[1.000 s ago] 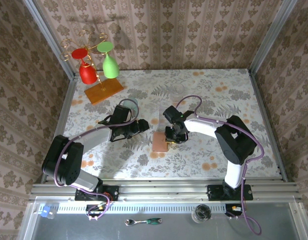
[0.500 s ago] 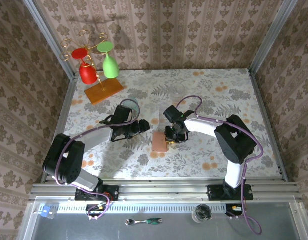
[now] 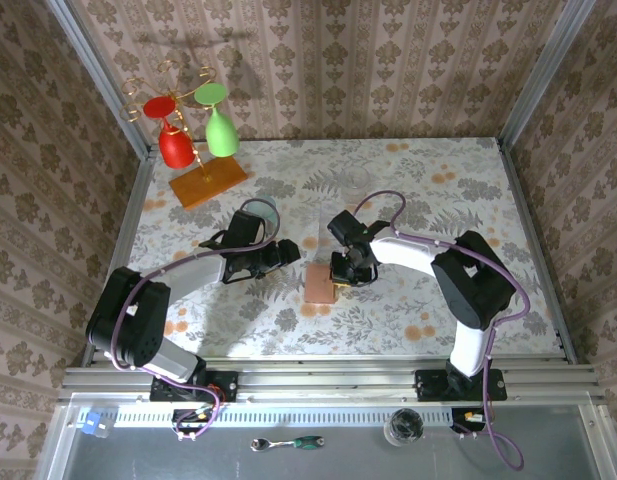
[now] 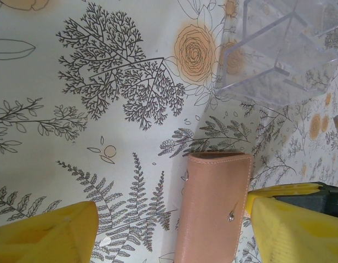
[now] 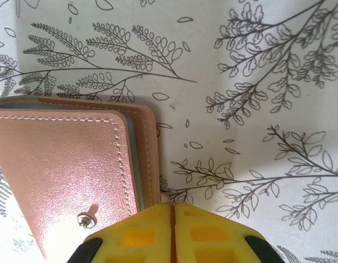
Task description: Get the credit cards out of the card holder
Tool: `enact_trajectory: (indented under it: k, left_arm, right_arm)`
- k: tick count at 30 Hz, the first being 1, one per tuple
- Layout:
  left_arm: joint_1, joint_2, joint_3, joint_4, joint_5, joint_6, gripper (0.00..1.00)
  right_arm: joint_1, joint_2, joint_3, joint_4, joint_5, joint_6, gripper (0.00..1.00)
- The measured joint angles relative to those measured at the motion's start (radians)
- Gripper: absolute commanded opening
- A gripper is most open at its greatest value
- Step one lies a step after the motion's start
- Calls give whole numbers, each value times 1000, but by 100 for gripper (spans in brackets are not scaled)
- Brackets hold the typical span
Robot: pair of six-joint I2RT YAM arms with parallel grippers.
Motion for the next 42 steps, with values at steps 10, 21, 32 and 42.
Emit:
enact_trajectory:
  k: [10,21,32,42]
  left_arm:
    - [0,-1,0,0,0,0,74]
    - [0,-27,0,17,-8,1,74]
    - [0,-40,-8,47,-8,1,73]
    - [0,-42,-11,50,-7,1,71]
  right_arm:
    - [-48,-95,0,-56,5,-39,5]
    - [-52,-133,37,-131,3,-136,5]
    - [-37,-133,135,-167,-31,-206,5]
    - [-10,-132,175,-187,-46,-238,5]
